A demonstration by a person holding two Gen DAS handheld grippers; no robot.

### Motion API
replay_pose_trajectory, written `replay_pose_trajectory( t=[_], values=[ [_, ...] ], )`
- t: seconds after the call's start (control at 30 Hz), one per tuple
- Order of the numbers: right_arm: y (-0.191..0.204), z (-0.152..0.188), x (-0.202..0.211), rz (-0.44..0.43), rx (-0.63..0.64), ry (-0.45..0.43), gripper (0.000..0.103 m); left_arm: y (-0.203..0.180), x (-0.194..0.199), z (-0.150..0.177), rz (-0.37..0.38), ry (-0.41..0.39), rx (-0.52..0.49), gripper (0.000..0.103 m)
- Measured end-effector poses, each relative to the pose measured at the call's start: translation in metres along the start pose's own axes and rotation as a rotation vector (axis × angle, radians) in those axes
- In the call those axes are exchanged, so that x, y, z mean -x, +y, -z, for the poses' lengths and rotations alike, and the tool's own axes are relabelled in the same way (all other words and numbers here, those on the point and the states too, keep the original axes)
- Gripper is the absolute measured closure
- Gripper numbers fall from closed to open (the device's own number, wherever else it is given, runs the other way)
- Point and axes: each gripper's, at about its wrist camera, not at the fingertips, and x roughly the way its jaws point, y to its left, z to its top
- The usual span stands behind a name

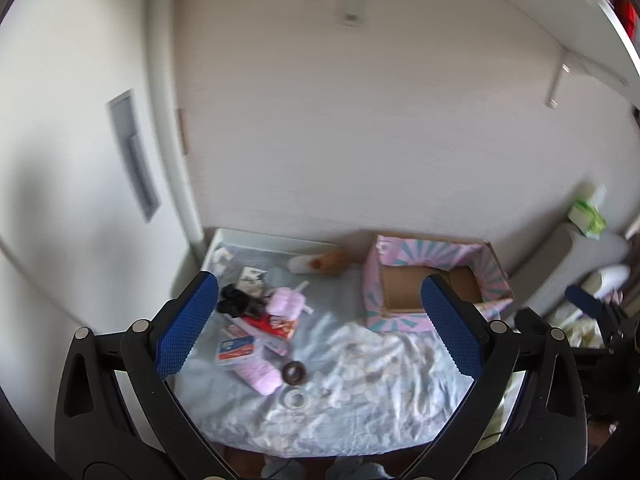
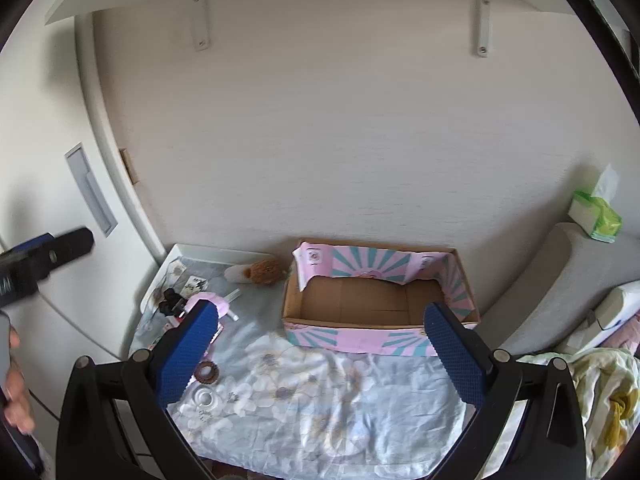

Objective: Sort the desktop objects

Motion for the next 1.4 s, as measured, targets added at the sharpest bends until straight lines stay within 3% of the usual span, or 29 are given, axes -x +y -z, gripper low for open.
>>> replay_pose_trajectory(
  t=[0.3, 0.47, 0.7, 0.97, 1.2, 1.4],
  values=[
    [0.032, 0.012, -0.035, -0.085, 0.060, 0.082, 0.000, 0.063, -0.021, 0.017, -0.099, 0.068, 0.085, 0.002],
    [0.051, 0.017, -0.059, -0.127, 0.093, 0.116, 0.000, 0.081, -0.053, 0.042, -0.086, 0.157, 0.106, 0.002],
    [0.072, 0.025, -0.104, -0.163, 0.145, 0.176, 0.000, 0.094, -0.106, 0.082, -0.064, 0.277, 0.107, 0.002],
    [0.094, 0.041, -0.160, -0.216, 0.263, 0.208, 0.000, 0.106, -0.164, 0.121, -0.055, 0.349, 0.117, 0.002],
    [0.109, 0.048, -0.205, -0.275, 0.347, 0.240, 0.000, 0.112, -0.207, 0.139, -0.134, 0.388, 0.087, 0.004],
    [0.119, 0.049, -0.236, -0.310, 0.369, 0.268, 0.000, 0.116, -0.228, 0.150, -0.144, 0.425, 0.077, 0.004]
  ],
)
